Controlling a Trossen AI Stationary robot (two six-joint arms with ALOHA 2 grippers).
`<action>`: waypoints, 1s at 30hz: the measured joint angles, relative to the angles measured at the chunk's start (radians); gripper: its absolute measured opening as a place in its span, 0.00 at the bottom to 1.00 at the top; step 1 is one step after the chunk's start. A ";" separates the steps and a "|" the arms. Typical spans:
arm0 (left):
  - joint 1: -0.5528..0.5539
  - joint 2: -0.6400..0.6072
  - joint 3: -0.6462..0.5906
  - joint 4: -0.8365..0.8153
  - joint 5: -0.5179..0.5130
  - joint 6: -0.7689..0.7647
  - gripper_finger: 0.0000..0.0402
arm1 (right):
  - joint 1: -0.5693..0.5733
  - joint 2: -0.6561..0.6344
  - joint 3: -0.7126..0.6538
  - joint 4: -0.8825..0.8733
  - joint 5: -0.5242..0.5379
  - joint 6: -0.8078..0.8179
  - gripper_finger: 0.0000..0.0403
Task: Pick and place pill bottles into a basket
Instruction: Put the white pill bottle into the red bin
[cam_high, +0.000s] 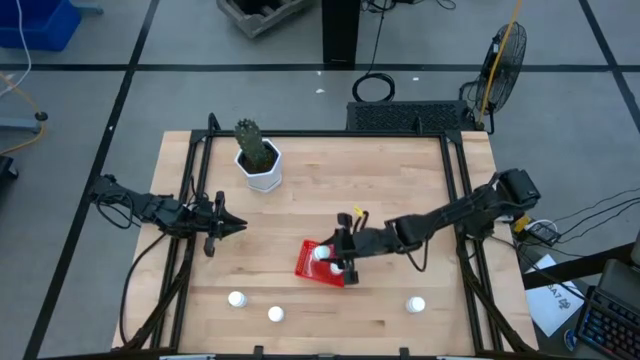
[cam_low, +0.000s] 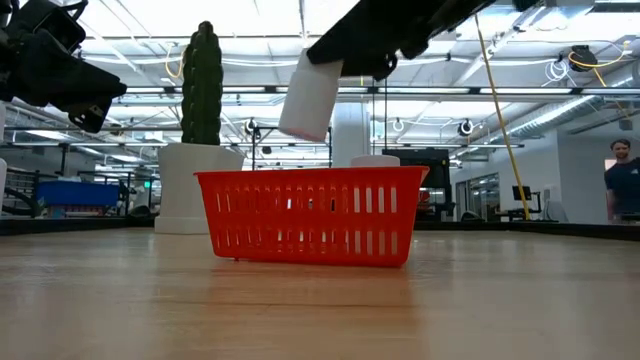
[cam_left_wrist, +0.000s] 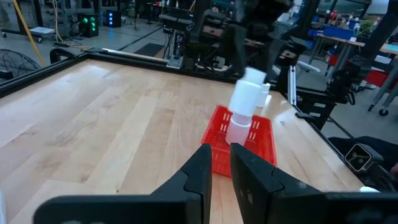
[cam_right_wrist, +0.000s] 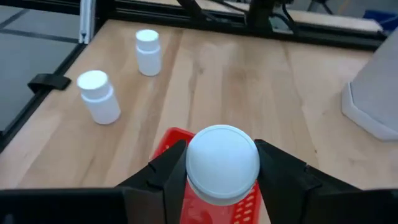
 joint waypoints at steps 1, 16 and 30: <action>0.000 0.000 0.000 0.000 0.000 0.000 0.16 | -0.011 0.001 0.000 -0.004 -0.025 0.006 0.39; 0.000 0.000 0.000 0.000 0.000 0.000 0.16 | -0.066 0.123 0.065 -0.058 -0.106 -0.003 0.38; 0.000 0.000 0.000 0.003 0.000 0.000 0.16 | -0.065 0.193 0.079 -0.082 -0.101 0.007 0.40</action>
